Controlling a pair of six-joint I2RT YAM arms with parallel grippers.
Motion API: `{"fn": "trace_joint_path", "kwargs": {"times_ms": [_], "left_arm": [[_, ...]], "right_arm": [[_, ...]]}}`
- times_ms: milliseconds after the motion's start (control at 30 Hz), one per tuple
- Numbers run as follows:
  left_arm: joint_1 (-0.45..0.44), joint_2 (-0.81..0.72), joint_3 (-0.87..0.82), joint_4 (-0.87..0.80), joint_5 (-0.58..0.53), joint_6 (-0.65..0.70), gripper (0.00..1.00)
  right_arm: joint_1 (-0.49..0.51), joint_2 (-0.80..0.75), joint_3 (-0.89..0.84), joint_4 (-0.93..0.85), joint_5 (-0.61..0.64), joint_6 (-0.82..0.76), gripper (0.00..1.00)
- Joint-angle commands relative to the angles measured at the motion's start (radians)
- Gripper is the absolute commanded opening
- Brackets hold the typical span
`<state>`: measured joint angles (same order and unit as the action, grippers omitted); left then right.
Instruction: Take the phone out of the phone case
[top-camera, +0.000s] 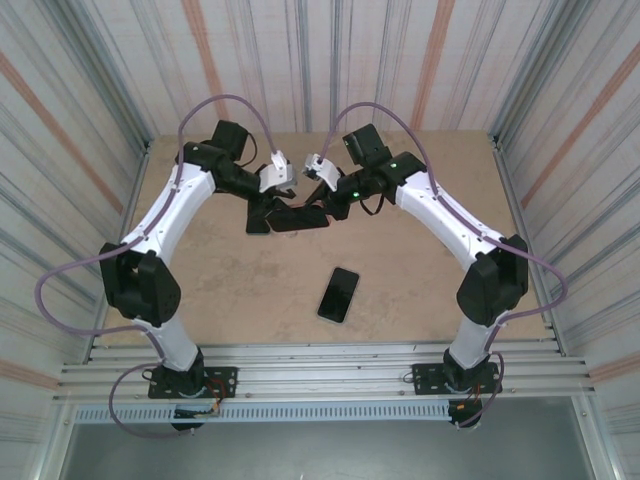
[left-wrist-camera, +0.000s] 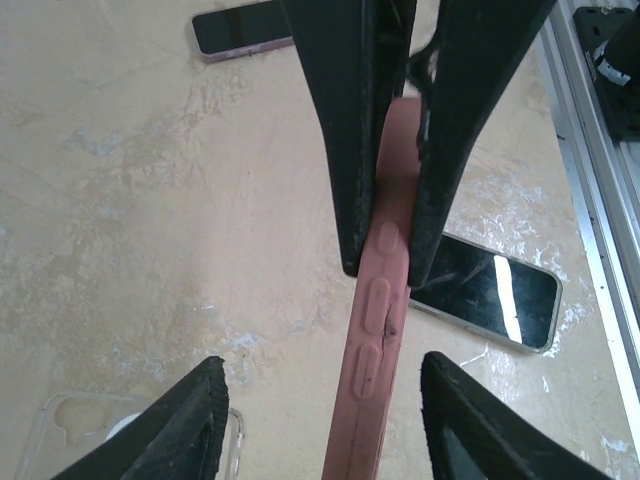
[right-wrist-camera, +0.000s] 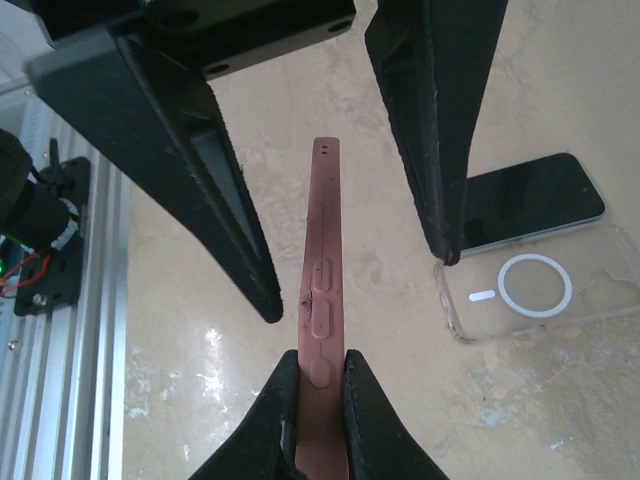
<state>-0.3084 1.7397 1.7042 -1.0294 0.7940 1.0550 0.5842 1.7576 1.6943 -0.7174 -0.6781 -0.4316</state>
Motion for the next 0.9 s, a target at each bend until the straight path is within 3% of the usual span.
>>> {"fn": "trace_joint_path", "kwargs": {"times_ms": [0,133,333,600,733,867], "left_arm": [[-0.003,0.009,-0.015,-0.043,-0.005,0.045,0.53],[-0.006,0.022,-0.004,-0.047,-0.019,0.057,0.4],[-0.01,0.03,-0.001,-0.049,-0.019,0.063,0.35],[-0.012,0.041,0.032,-0.069,-0.006,0.062,0.18],[-0.012,0.034,0.035,-0.069,0.025,0.051,0.1],[-0.012,0.031,0.04,-0.069,0.041,0.039,0.08]], "right_arm": [[0.002,-0.055,0.042,-0.001,-0.027,-0.027,0.0],[0.004,-0.053,0.052,-0.005,-0.034,-0.033,0.0],[0.006,-0.038,0.087,-0.031,-0.041,-0.055,0.0],[0.012,-0.024,0.107,-0.051,-0.043,-0.083,0.0],[0.018,-0.02,0.105,-0.069,-0.024,-0.114,0.05],[0.019,-0.017,0.104,-0.065,-0.013,-0.123,0.14]]}}
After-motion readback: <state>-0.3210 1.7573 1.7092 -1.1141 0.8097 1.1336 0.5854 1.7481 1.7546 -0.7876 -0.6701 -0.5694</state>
